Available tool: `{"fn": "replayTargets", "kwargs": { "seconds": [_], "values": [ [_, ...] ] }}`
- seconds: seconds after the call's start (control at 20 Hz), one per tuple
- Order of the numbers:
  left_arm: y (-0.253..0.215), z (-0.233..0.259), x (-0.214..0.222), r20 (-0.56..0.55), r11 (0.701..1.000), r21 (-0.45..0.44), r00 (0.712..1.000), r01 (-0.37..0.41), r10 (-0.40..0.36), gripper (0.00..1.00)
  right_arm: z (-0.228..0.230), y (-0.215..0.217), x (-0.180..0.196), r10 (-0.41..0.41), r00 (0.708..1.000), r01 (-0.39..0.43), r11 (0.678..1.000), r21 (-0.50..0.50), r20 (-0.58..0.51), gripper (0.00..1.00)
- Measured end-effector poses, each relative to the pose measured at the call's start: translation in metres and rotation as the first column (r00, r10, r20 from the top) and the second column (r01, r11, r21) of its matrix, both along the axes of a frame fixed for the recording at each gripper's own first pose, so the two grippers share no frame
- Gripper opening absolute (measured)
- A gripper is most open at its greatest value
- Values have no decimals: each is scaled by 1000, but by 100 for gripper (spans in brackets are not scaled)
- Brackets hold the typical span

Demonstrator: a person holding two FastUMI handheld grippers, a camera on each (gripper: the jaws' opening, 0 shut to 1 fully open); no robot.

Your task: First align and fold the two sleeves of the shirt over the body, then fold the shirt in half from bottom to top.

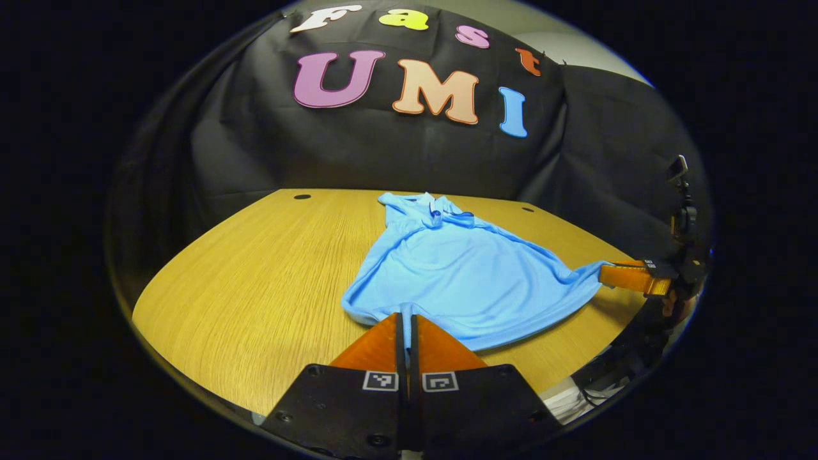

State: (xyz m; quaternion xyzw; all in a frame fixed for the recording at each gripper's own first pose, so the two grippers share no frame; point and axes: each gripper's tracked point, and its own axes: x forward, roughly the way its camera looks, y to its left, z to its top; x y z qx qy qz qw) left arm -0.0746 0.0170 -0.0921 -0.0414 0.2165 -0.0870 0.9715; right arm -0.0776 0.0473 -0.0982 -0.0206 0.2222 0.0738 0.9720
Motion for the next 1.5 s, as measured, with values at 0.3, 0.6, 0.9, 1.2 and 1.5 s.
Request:
{"fn": "replayTargets", "kwargs": {
  "seconds": [0.3, 0.6, 0.9, 1.2, 1.5],
  "values": [
    [7, 46, 82, 48, 999, -12, 998, 43, -42, 0, 28, -5, 84, -4, 1000, 4, 999, -38, 6, 2],
    [20, 74, 173, 79, 998, -66, 997, -3, 8, 0, 35, -20, 173, -59, 998, 59, 998, -23, -14, 2],
    [26, 79, 259, 79, 996, -49, 993, -78, 82, 0, 43, -42, 262, -155, 988, 155, 987, 27, -5, 2],
    [42, 49, 341, 35, 983, -65, 984, -173, 175, 0, 8, -87, 340, -302, 951, 307, 943, 125, -64, 2],
    [46, 0, 396, -31, 976, 8, 975, -219, 219, 0, -61, -104, 400, -380, 912, 407, 889, 210, -157, 2]
  ]
}}
